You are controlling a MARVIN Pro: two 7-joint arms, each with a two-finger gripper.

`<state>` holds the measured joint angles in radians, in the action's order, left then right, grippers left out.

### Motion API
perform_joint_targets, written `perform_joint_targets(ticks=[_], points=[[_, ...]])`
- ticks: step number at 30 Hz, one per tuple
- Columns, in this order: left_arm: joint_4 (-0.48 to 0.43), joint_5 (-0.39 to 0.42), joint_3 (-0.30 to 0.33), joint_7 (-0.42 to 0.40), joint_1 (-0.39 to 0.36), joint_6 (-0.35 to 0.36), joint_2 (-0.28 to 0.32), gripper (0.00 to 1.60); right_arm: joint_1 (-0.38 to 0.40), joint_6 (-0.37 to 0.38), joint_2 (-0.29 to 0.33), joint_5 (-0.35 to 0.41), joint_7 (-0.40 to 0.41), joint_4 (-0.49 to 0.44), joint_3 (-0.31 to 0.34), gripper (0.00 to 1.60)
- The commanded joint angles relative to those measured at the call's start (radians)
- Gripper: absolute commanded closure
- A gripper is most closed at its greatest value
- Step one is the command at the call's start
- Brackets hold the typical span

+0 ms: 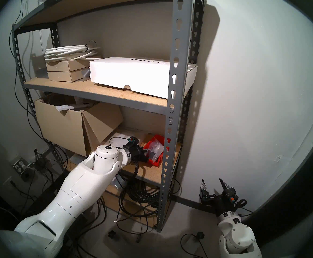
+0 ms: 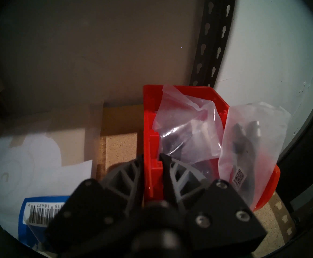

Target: Organize the rack shelf by putting things into a case

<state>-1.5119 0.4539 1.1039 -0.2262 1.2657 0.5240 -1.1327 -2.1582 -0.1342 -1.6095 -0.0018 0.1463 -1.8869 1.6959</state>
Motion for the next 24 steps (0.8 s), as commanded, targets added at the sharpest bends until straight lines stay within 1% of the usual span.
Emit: perform_joint_targets(ticks=[1, 2, 3, 4, 5, 10, 15, 18, 19, 24], points=[[0.008, -0.002, -0.008, 0.002, -0.017, 0.006, -0.016, 1.11, 0.001, -0.002, 0.0, 0.0, 0.0, -0.021, 0.0, 0.0], [0.009, 0.005, -0.002, 0.009, -0.016, 0.015, -0.022, 1.56, 0.001, -0.002, 0.0, 0.0, 0.0, -0.021, 0.0, 0.0], [0.009, 0.005, -0.002, 0.009, -0.016, 0.015, -0.022, 1.56, 0.001, -0.002, 0.0, 0.0, 0.0, -0.021, 0.0, 0.0], [0.011, 0.007, -0.001, 0.006, -0.016, 0.012, -0.022, 1.6, 0.001, -0.002, 0.0, 0.0, 0.0, -0.021, 0.0, 0.0], [0.012, 0.02, 0.01, 0.005, -0.012, 0.012, -0.027, 1.6, 0.001, -0.002, 0.0, 0.0, 0.0, -0.021, 0.0, 0.0], [-0.006, 0.034, 0.026, 0.012, -0.008, 0.025, -0.024, 1.6, 0.001, -0.002, 0.0, 0.0, 0.0, -0.021, 0.0, 0.0], [-0.025, 0.059, 0.057, 0.03, 0.015, 0.021, -0.025, 1.6, 0.001, -0.002, 0.0, 0.0, 0.0, -0.021, 0.0, 0.0], [-0.03, 0.088, 0.088, 0.033, 0.033, 0.011, -0.031, 1.6, 0.001, -0.002, 0.0, 0.0, 0.0, -0.021, 0.0, 0.0], [-0.035, 0.114, 0.113, 0.04, 0.046, 0.013, -0.042, 1.6, 0.001, -0.003, 0.0, 0.0, 0.0, -0.021, 0.0, 0.0], [-0.058, 0.129, 0.135, 0.047, 0.071, 0.0, -0.035, 1.6, 0.001, -0.003, 0.0, 0.0, 0.0, -0.021, 0.0, 0.0]])
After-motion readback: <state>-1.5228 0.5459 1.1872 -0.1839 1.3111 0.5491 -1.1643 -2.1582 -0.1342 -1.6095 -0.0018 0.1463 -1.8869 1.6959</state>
